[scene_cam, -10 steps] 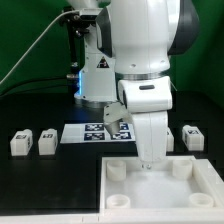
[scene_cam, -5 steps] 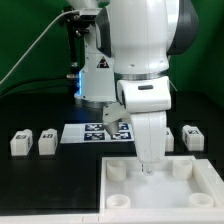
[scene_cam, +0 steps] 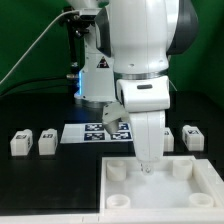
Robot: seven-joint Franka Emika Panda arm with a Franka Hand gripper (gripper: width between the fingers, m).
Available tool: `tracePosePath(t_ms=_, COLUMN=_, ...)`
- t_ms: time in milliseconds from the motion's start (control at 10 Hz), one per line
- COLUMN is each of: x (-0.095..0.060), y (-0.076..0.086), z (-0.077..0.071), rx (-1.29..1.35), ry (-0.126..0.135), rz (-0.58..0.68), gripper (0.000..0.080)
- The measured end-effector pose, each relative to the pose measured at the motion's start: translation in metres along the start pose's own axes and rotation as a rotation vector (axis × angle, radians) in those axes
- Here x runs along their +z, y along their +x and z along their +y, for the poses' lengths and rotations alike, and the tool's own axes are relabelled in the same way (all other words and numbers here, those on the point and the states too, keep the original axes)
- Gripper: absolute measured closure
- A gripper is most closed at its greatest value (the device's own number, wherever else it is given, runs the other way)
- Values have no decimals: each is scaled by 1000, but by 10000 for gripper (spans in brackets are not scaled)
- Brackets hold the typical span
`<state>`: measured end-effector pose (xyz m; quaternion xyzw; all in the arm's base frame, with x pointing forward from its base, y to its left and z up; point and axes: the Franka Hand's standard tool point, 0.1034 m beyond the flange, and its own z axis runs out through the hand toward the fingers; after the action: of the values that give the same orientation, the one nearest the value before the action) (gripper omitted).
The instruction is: Assemble one leg
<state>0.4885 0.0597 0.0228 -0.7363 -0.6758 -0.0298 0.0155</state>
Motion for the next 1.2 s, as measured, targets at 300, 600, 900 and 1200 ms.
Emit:
tracePosePath(t_ms=300, x=-21, y=36, z=-8, rx=285, ry=-18, rz=3, gripper=150)
tracePosePath(t_ms=600, x=-28, y=79, z=-16, rx=665, ry=-24, rz=24, gripper=150)
tracePosePath(t_ms=900, x=-28, y=90, z=-19, rx=915, ry=-15, rz=35, gripper=150)
tracePosePath(t_ms=1200, x=-26, y=106, z=-36, rx=1298, ry=17, rz=37, gripper=150)
